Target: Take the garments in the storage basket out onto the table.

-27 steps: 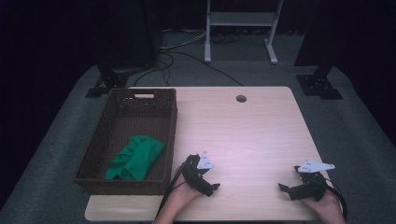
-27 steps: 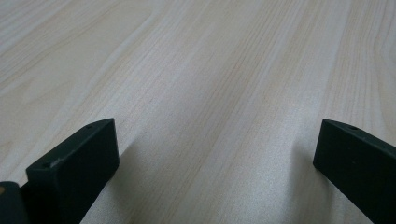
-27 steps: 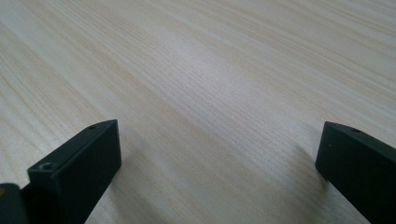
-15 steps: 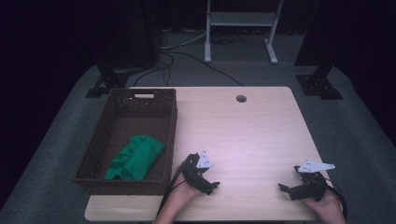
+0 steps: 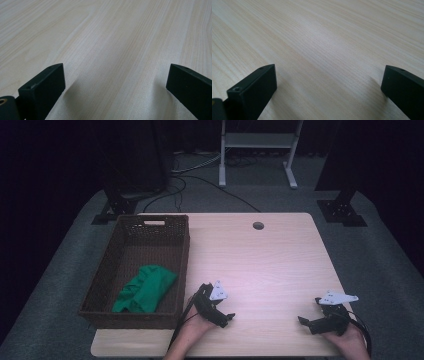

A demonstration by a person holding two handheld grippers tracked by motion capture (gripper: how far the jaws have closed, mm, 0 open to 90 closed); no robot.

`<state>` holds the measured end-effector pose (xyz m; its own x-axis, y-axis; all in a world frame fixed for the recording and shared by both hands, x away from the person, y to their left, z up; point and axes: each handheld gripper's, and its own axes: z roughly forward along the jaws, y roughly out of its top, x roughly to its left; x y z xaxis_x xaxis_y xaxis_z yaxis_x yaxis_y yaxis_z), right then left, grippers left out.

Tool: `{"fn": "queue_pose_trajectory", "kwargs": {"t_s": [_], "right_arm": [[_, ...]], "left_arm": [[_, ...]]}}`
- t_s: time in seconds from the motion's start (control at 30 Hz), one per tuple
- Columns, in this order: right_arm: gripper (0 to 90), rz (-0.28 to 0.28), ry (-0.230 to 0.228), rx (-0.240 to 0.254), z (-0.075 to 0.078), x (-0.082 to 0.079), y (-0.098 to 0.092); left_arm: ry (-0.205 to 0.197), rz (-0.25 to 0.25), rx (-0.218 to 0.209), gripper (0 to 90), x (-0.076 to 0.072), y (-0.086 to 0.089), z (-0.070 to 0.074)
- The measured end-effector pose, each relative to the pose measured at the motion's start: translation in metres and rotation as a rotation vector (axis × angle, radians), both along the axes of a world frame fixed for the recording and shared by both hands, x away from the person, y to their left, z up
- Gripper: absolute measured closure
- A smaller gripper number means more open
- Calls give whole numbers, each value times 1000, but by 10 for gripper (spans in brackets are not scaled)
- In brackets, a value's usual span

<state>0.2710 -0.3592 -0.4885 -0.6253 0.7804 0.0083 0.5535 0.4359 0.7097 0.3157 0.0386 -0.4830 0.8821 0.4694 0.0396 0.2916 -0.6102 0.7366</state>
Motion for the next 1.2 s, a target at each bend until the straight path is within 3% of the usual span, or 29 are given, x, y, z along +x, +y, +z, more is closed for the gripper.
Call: {"fn": "queue_pose_trajectory", "kwargs": {"t_s": [0.23, 0.63, 0.97, 1.2], "right_arm": [[0, -5, 0, 0, 0, 0, 0], [0, -8, 0, 0, 0, -1, 0], [0, -15, 1, 1, 0, -1, 0], [0, -16, 0, 1, 0, -2, 0]], "left_arm": [[-9, 0, -12, 13, -1, 1, 0], [-17, 8, -75, 12, -1, 5, 3], [2, 25, -153, 13, 2, 10, 7], [-4, 23, -163, 13, 2, 10, 9]]}}
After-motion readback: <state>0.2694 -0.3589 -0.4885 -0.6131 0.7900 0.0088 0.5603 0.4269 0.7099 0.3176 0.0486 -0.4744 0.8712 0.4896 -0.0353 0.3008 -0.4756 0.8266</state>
